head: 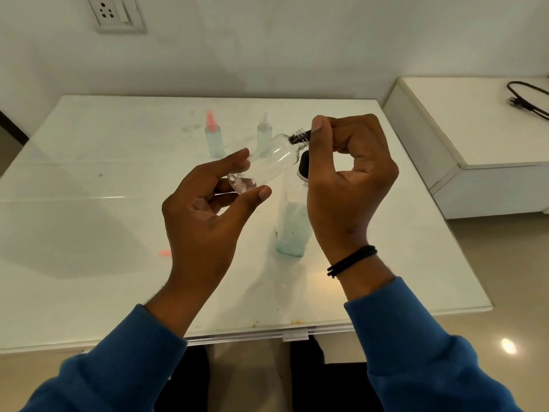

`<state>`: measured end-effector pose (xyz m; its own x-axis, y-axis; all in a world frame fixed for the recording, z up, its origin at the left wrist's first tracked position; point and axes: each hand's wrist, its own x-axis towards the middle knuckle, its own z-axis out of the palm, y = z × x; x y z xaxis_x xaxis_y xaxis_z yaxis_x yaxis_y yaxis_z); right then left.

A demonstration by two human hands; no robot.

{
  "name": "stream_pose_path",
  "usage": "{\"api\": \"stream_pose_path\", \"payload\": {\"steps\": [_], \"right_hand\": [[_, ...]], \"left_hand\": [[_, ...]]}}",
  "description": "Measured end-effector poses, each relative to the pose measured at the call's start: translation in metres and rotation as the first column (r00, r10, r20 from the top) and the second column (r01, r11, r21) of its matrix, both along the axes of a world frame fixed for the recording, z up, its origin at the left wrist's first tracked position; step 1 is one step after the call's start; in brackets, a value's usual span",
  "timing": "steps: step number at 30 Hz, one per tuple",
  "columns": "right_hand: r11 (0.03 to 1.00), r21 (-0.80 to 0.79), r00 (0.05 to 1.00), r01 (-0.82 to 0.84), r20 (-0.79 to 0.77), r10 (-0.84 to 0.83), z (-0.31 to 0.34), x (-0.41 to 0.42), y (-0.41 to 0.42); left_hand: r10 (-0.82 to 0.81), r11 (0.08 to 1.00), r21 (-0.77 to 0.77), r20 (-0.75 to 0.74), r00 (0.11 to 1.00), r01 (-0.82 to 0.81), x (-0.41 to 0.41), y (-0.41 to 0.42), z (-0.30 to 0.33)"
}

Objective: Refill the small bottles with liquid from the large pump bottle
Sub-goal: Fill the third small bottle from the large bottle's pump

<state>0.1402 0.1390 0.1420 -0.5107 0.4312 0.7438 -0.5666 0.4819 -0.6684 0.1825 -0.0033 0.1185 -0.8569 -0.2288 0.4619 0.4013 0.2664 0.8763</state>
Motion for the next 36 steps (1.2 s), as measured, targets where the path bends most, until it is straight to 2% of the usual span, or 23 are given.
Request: {"api": "stream_pose_path", "payload": {"steps": [36], "right_hand": [[0.999, -0.02, 0.999, -0.043, -0.002, 0.043, 0.0019, 0.0018, 0.002]], "left_hand": [[0.003, 1.0, -0.023, -0.007, 1.0, -0.003, -0.0001, -0.001, -0.0014]]}}
